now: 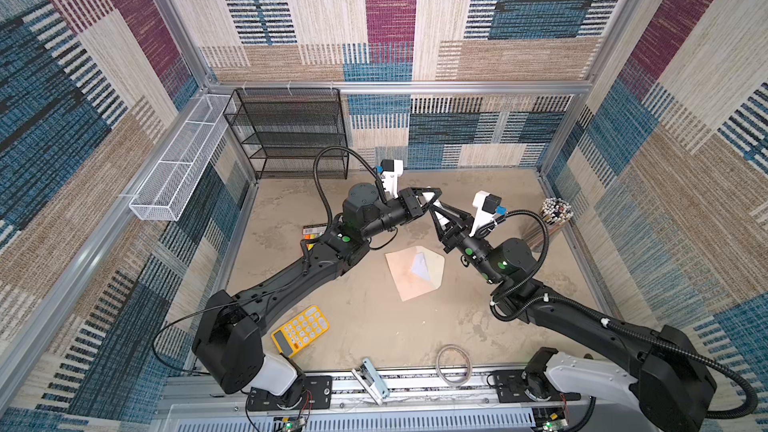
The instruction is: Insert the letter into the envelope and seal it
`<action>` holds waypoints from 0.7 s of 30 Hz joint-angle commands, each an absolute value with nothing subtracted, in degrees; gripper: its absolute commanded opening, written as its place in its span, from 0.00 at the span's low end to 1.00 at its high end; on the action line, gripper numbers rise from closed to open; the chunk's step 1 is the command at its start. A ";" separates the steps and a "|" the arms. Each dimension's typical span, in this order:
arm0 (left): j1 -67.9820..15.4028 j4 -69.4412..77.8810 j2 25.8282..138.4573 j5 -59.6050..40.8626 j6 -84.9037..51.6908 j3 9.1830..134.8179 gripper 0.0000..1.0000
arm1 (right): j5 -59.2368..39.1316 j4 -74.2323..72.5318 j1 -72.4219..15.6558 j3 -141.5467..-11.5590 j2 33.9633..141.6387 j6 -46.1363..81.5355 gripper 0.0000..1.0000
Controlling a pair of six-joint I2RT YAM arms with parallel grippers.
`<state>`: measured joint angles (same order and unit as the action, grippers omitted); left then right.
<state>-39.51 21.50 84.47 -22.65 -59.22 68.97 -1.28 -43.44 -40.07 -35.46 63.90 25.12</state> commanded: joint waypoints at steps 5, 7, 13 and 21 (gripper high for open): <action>-39.54 7.17 81.92 -20.36 -45.10 72.88 0.13 | -3.53 -31.92 -40.23 -33.94 57.58 19.94 0.55; -39.56 4.59 81.88 -20.92 -42.97 73.74 0.13 | -3.30 -29.28 -40.16 -34.01 56.19 18.80 0.56; -39.61 1.51 82.35 -23.06 -40.97 75.02 0.15 | -5.04 -24.43 -40.20 -36.76 57.12 16.88 0.54; -39.64 -0.25 82.67 -24.17 -40.00 76.15 0.15 | -7.19 -22.59 -40.23 -38.73 59.46 16.05 0.54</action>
